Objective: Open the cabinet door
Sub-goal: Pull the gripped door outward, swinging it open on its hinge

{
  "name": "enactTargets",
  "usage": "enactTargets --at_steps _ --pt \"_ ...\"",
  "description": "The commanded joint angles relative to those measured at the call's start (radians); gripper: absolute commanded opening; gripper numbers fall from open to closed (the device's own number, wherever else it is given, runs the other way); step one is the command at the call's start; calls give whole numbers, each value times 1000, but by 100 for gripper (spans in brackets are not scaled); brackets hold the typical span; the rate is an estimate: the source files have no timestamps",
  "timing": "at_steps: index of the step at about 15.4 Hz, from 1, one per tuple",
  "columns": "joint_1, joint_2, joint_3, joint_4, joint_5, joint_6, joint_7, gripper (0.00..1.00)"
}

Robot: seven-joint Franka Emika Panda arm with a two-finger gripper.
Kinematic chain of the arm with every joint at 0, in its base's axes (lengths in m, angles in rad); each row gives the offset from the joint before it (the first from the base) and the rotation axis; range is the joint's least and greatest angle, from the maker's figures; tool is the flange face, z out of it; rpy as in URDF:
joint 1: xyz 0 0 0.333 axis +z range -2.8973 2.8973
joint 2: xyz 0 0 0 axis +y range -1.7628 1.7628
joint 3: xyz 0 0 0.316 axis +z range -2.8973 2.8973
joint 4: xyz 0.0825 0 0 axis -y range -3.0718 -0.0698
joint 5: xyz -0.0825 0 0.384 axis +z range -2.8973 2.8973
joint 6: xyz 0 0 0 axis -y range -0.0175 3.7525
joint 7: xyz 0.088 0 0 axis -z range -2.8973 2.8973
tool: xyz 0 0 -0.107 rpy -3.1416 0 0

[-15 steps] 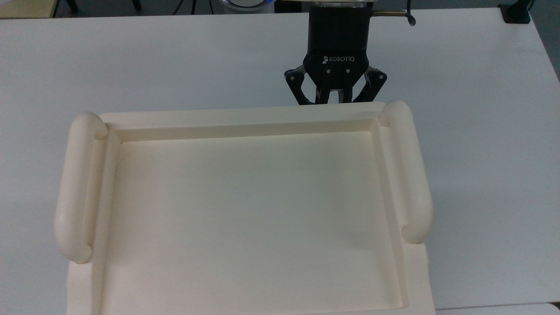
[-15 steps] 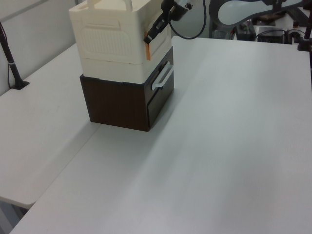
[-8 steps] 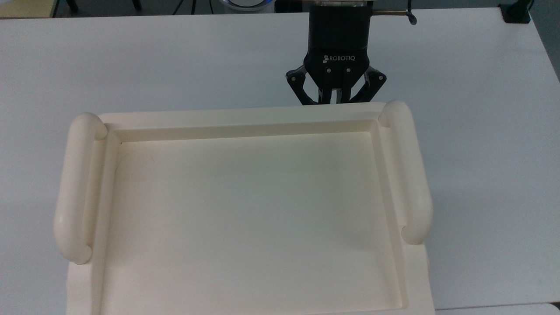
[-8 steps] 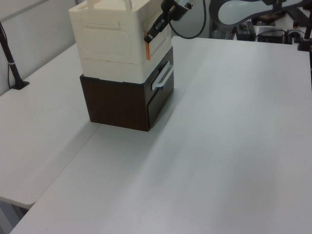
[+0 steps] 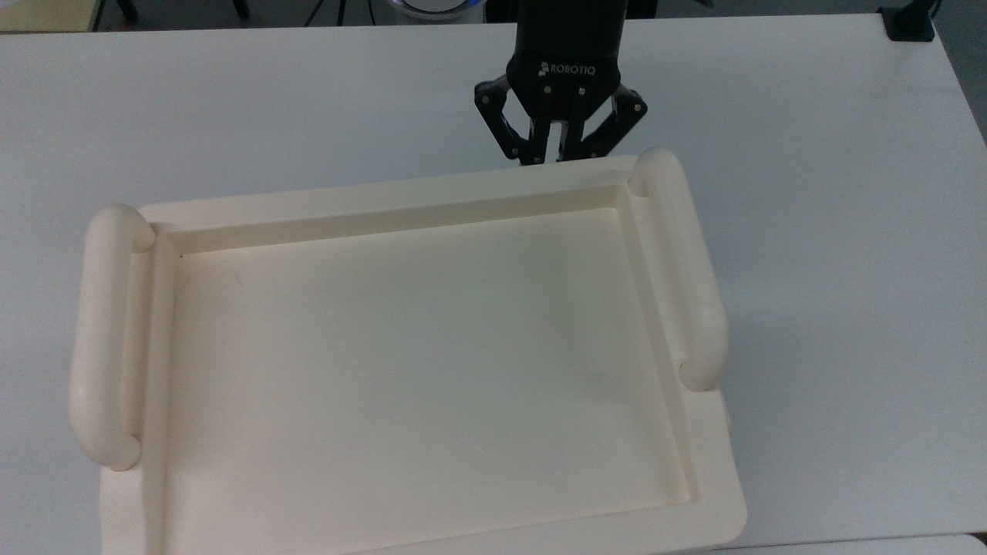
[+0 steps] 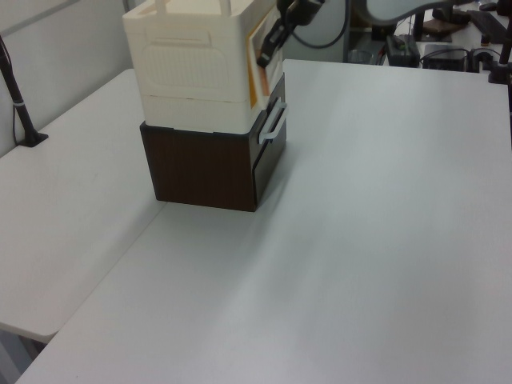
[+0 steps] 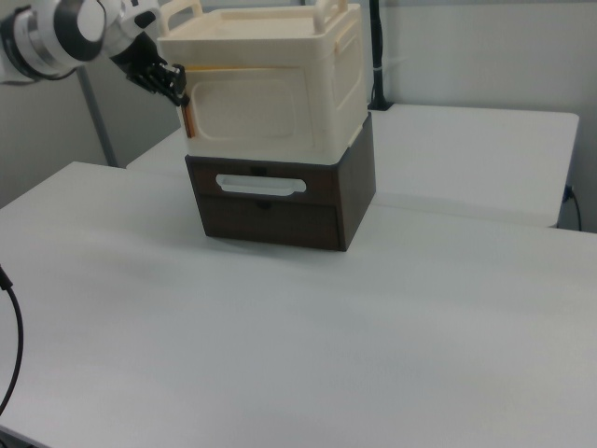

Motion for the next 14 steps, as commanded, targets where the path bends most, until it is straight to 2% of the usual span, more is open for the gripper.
enactTargets --at_steps 1,4,6,10,14 --pt "-46 -70 -22 -46 35 -219 -28 39" --pt "-59 -96 -23 -45 49 -357 -62 87" --pt "-69 -119 -25 -43 49 -416 -91 88" --pt "-102 -188 -26 -31 48 -532 -187 99" --pt "-162 -264 -26 -17 64 -600 -324 100"
